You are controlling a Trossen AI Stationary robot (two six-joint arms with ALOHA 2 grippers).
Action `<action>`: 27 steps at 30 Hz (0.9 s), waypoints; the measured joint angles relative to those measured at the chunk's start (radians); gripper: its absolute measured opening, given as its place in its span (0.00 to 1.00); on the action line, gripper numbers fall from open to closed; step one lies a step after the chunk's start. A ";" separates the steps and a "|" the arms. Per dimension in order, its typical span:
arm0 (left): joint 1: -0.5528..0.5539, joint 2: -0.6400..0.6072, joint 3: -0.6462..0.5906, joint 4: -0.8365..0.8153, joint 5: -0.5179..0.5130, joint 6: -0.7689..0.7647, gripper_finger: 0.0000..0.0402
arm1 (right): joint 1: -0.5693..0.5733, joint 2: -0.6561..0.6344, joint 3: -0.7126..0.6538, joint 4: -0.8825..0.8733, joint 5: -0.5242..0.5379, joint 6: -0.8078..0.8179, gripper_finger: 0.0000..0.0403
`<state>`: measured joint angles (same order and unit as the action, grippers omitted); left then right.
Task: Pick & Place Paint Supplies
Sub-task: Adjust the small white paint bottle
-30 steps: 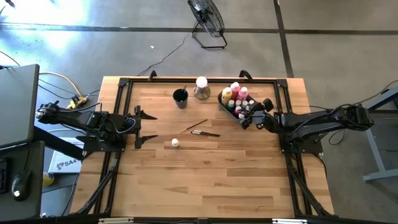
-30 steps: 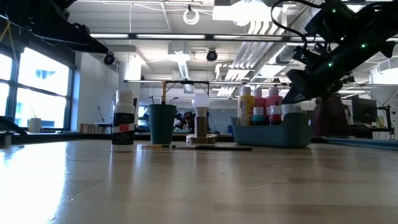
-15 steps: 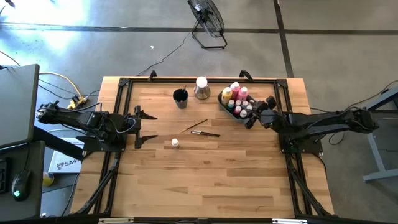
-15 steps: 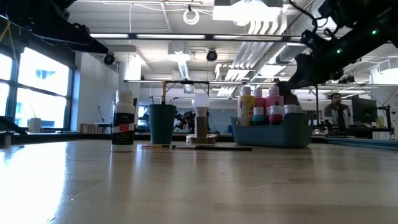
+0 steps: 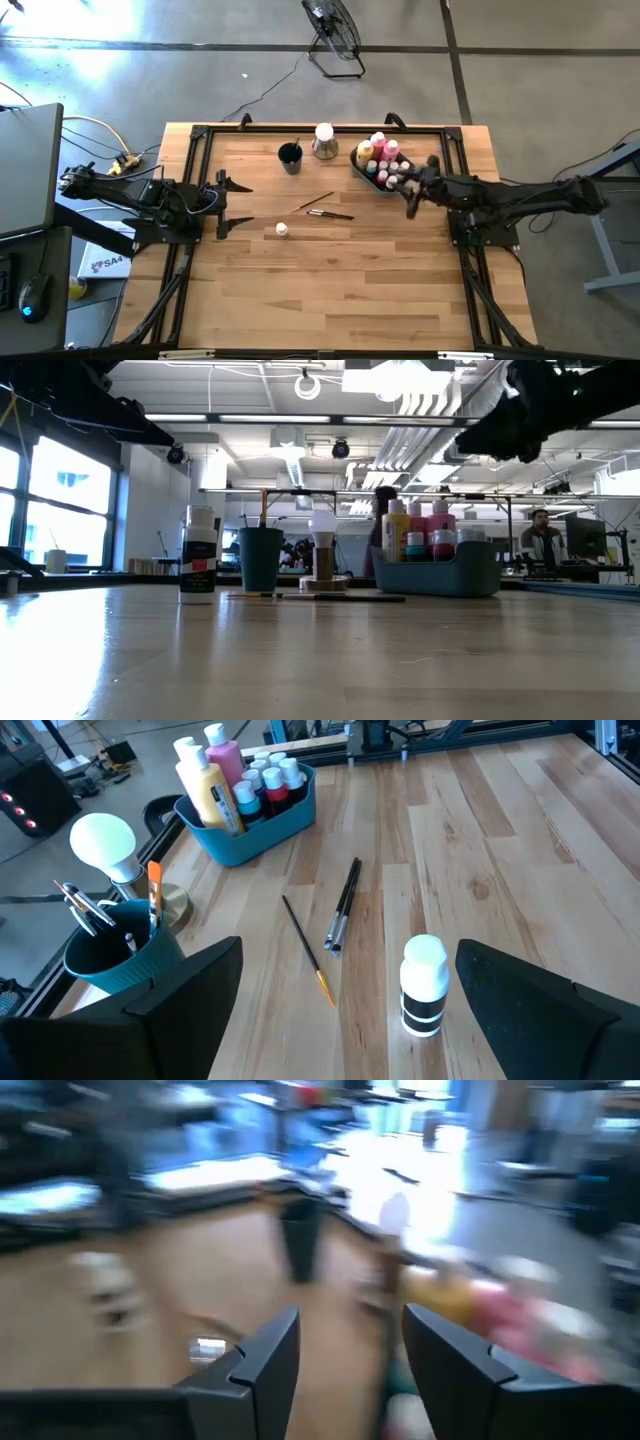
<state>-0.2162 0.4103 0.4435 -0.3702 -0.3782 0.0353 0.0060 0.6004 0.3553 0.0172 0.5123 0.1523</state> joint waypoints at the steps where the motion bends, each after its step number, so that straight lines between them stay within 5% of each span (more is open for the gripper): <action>1: 0.000 0.000 0.000 0.000 0.000 0.000 0.90 | 0.007 -0.004 0.000 0.016 -0.057 0.000 0.43; 9: 0.000 0.000 0.000 0.000 0.000 0.000 0.90 | 0.054 0.033 0.001 0.166 -0.388 0.046 0.40; 27: 0.000 0.000 0.000 0.002 0.002 -0.018 0.90 | 0.075 0.131 0.001 0.198 -0.355 0.029 0.34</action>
<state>-0.2164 0.4101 0.4435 -0.3687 -0.3767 0.0176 0.0807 0.7314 0.3565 0.2147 0.1574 0.1809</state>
